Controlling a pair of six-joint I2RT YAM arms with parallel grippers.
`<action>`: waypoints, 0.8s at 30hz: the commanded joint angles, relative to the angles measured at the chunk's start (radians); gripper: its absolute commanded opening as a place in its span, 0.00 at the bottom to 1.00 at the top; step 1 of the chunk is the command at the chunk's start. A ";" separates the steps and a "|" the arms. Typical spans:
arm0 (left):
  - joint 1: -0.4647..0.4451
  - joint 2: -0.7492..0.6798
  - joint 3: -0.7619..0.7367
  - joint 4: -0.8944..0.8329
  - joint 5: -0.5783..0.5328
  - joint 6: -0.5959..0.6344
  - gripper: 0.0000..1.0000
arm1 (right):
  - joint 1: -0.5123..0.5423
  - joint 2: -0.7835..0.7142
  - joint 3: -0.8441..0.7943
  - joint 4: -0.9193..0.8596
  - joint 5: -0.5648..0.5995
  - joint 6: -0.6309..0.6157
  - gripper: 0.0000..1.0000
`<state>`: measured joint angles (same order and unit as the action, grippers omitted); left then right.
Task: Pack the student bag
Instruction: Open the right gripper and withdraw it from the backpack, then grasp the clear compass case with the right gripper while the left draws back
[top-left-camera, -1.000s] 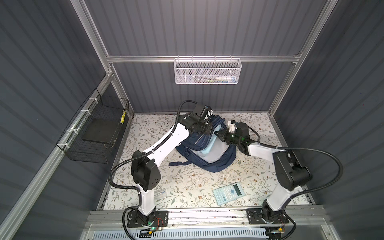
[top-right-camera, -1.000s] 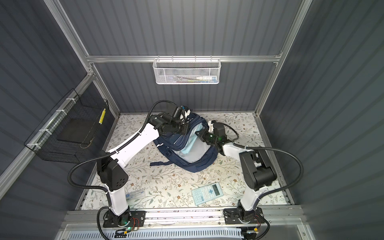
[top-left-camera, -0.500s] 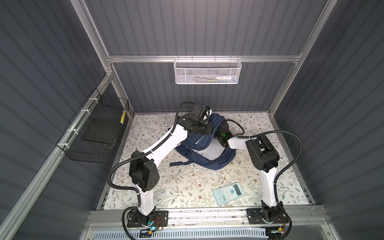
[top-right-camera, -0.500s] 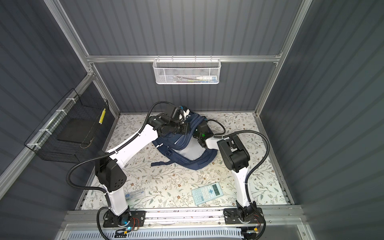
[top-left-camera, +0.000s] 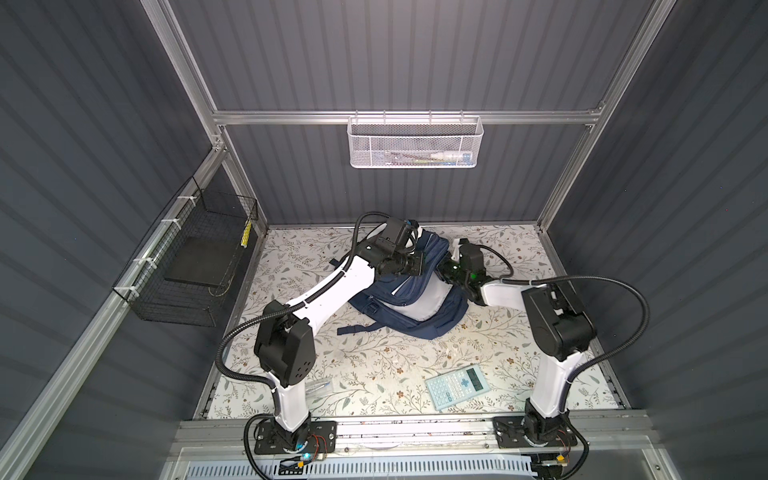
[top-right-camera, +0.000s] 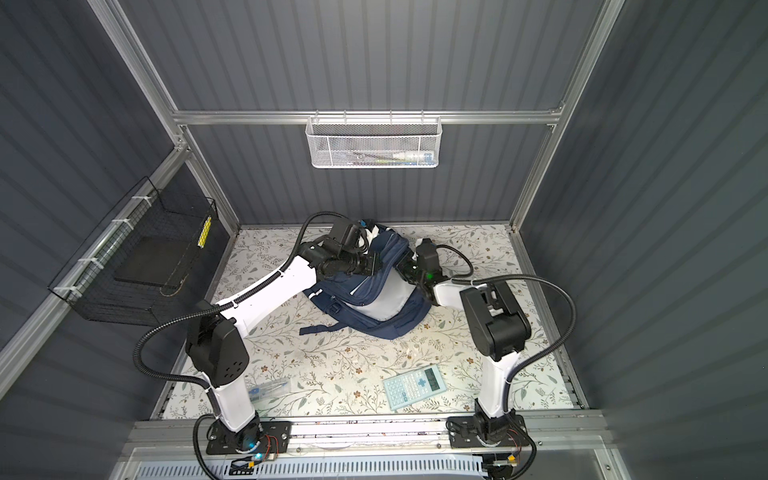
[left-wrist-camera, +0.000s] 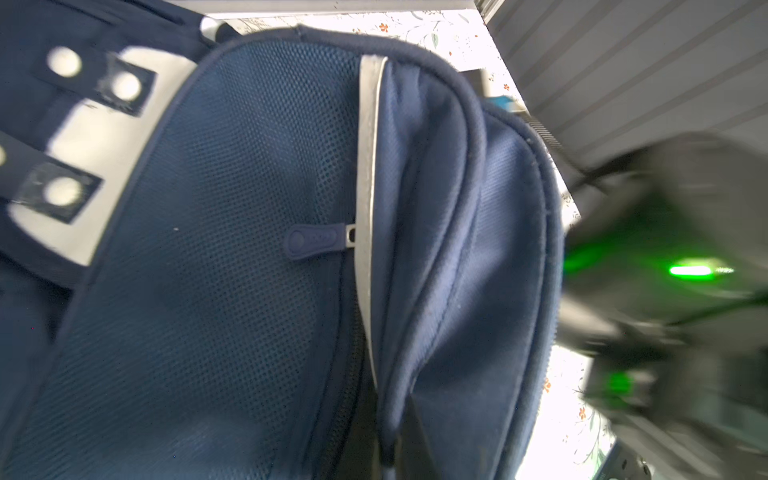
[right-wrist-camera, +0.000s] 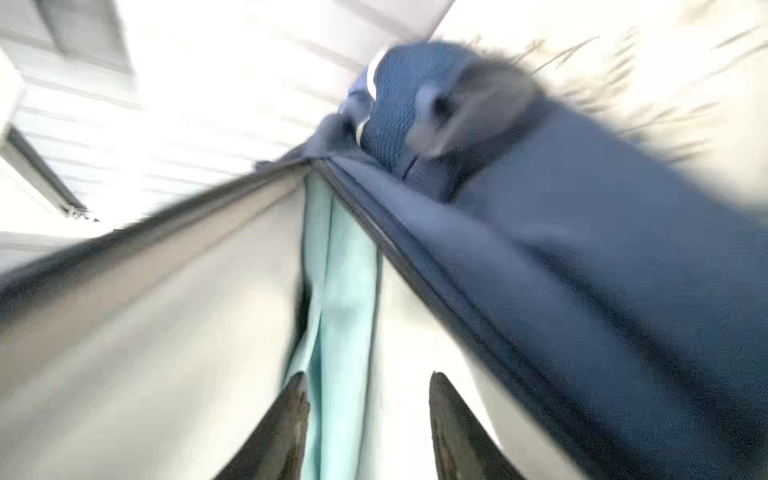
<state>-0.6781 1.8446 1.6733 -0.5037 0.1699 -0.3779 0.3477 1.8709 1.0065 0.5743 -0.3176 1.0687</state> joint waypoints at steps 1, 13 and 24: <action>0.008 0.023 -0.032 0.020 -0.020 -0.029 0.05 | -0.015 -0.134 -0.113 -0.130 -0.049 -0.117 0.49; 0.008 -0.034 -0.158 0.051 -0.021 -0.083 0.58 | -0.013 -0.787 -0.360 -0.700 0.157 -0.470 0.64; 0.065 -0.384 -0.477 -0.016 -0.106 -0.124 1.00 | 0.322 -0.698 -0.213 -0.775 0.091 -0.894 0.78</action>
<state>-0.6502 1.5352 1.2629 -0.4698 0.1005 -0.4793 0.5976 1.1259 0.7418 -0.1844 -0.2012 0.3328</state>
